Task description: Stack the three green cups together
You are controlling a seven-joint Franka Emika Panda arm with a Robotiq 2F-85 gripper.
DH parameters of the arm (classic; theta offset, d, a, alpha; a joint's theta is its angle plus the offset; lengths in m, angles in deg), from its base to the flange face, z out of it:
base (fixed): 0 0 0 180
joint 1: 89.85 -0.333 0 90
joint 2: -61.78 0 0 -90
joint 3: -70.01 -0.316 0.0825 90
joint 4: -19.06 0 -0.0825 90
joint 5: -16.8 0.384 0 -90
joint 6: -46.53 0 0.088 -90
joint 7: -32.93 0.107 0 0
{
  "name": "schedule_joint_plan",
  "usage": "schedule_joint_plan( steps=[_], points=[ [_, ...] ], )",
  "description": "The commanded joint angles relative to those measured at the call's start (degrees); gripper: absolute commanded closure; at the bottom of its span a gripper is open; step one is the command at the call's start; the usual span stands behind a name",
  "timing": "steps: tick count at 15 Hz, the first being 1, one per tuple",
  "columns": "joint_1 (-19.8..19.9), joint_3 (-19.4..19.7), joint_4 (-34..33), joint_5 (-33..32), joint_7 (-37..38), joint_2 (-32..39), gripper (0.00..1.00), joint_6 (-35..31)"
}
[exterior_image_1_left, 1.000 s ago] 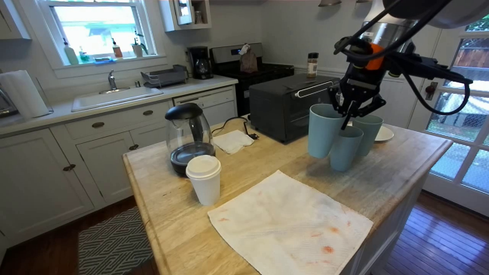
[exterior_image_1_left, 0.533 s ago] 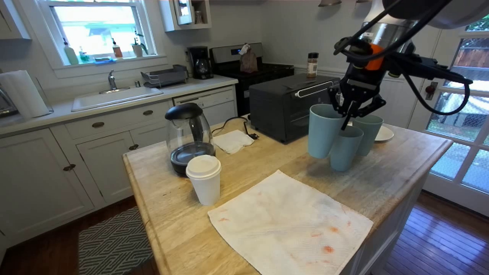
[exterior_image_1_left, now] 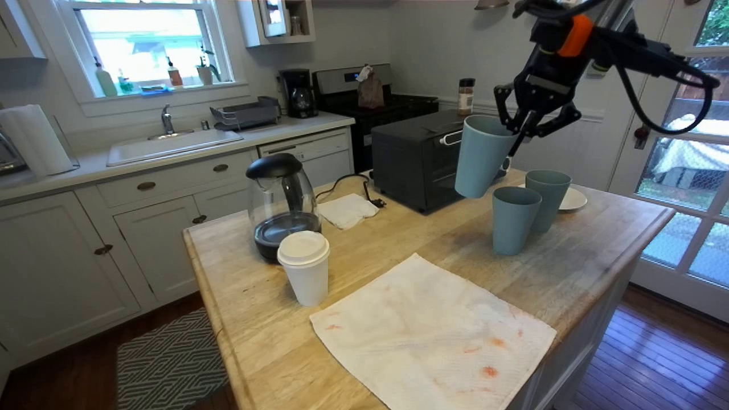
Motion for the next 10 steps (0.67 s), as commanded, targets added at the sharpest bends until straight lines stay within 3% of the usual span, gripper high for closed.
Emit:
schedule_joint_plan(
  steps=[1,10],
  points=[
    [2.4,0.5,-1.7,-1.1,1.7,-2.3,0.99,2.7],
    [7.1,1.3,-5.0,-6.9,5.4,0.9,0.99,8.4]
  ],
)
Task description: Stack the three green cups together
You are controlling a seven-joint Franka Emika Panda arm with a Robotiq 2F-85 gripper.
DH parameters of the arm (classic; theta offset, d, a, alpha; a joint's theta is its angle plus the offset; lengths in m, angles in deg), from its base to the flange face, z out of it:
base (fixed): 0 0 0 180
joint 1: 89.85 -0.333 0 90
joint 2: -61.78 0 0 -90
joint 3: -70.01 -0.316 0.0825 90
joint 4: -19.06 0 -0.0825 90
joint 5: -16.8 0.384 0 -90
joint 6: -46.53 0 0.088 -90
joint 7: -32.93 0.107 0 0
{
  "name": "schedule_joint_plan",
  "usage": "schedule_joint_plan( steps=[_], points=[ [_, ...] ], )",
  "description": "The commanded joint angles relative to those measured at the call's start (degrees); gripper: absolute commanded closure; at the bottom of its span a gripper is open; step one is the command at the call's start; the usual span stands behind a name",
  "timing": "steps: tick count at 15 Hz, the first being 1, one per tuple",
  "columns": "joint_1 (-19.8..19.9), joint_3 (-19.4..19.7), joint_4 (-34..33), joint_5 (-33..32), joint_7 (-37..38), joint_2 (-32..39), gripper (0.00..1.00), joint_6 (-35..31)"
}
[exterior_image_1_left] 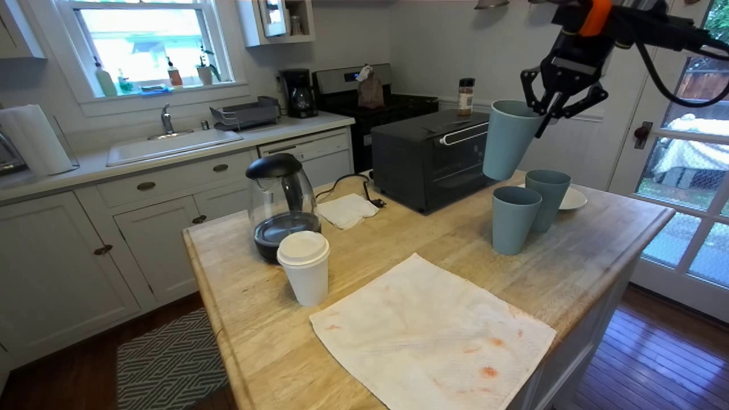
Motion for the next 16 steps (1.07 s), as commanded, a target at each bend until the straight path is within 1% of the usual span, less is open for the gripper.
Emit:
schedule_joint_plan(
  steps=[1,2,5,16],
  points=[
    [1.0,0.4,-2.8,-3.1,2.9,2.1,0.99,4.4],
    [1.2,0.5,-3.1,-3.9,3.5,2.5,0.99,5.3],
    [0.9,1.2,-3.9,-3.5,2.9,4.1,0.99,6.9],
    [0.5,2.7,-6.2,-3.4,2.7,9.0,0.99,9.1]
  ],
)
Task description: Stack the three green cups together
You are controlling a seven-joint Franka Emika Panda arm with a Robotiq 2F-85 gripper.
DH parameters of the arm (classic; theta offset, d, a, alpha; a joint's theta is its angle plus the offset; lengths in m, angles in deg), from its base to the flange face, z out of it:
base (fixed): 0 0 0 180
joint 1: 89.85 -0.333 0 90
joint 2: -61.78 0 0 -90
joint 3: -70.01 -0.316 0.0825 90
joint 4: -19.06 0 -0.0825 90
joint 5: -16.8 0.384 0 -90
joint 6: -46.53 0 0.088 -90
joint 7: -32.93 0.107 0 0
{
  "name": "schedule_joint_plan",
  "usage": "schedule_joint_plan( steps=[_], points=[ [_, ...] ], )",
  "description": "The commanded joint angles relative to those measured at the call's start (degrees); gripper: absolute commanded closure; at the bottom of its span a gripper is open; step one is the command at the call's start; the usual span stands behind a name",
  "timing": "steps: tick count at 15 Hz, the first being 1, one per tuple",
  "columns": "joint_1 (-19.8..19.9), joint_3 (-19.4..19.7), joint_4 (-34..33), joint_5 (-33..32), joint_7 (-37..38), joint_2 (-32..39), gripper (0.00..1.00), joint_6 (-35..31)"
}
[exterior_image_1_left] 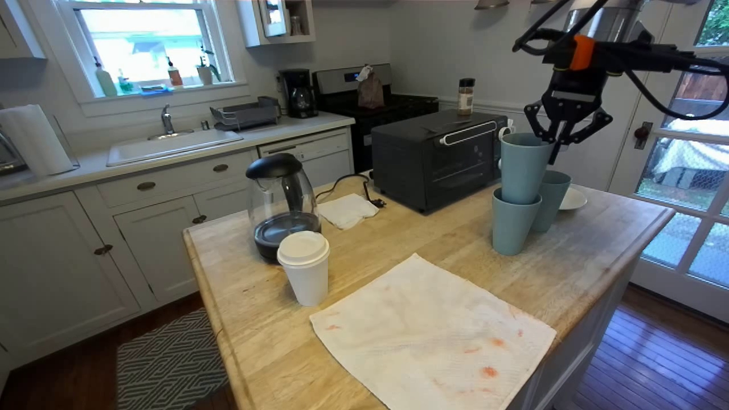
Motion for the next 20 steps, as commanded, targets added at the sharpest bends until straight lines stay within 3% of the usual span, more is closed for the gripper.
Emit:
schedule_joint_plan(
  steps=[1,2,3,6,8,9,11,15,20],
  points=[
    [-0.4,1.1,-2.4,-0.6,0.9,2.0,0.99,1.8],
    [-0.4,1.3,-2.5,-0.5,0.7,2.3,0.99,1.5],
    [-0.4,1.4,-2.6,-0.4,0.8,2.6,0.9,1.2],
    [-0.5,1.8,-2.9,-0.1,0.5,3.5,1.0,1.0],
    [-0.7,1.8,-2.8,-0.1,0.4,4.1,1.0,0.9],
    [-0.8,1.8,-2.8,0.0,0.4,4.3,0.74,0.8],
    [-0.8,2.0,-3.0,0.3,-0.3,4.4,0.73,0.3],
    [0.0,3.0,-3.0,-3.7,-0.4,5.0,0.46,-4.9],
    [1.0,5.7,-1.9,-10.1,-6.1,6.5,0.1,-12.2]
  ],
)
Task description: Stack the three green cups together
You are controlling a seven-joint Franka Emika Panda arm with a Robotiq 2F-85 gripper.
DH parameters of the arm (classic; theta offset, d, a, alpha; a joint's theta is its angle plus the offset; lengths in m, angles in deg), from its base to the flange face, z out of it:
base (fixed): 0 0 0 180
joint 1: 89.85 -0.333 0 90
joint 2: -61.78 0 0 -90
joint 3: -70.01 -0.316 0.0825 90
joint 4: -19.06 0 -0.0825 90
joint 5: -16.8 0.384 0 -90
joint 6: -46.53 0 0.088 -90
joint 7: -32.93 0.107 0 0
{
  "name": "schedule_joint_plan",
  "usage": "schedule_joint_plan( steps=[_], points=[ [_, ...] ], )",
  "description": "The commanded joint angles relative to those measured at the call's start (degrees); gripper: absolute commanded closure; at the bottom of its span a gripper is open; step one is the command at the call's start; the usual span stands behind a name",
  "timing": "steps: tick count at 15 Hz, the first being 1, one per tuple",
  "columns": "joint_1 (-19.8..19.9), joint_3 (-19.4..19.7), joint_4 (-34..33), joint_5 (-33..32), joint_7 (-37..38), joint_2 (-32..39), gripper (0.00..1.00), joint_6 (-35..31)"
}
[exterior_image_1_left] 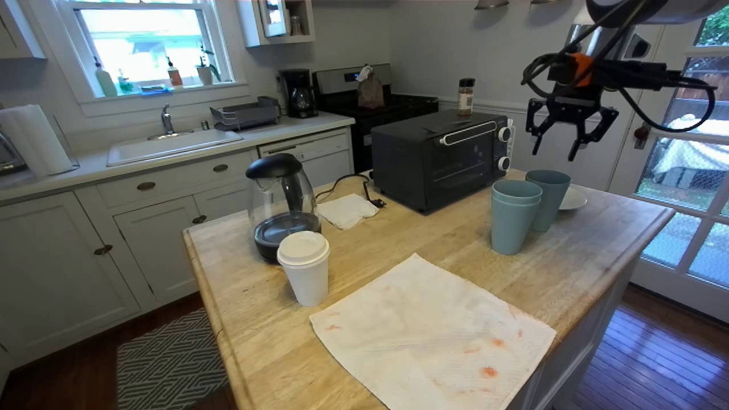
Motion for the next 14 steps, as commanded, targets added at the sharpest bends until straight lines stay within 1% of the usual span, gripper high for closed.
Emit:
schedule_joint_plan(
  steps=[1,2,6,10,13,14],
  points=[
    [0.8,1.6,0.1,-3.4,-5.6,2.3,0.04,-5.4],
    [1.0,2.1,0.4,-2.8,-8.4,2.7,0.01,-6.5],
    [1.4,3.4,1.0,-0.5,-16.1,4.9,0.0,-9.5],
    [1.7,4.4,0.9,0.4,-20.1,6.8,0.0,-9.7],
    [1.9,4.5,1.1,1.9,-22.5,8.2,0.0,-9.7],
    [1.9,4.5,1.1,2.3,-22.9,8.7,0.01,-9.5]
  ],
)
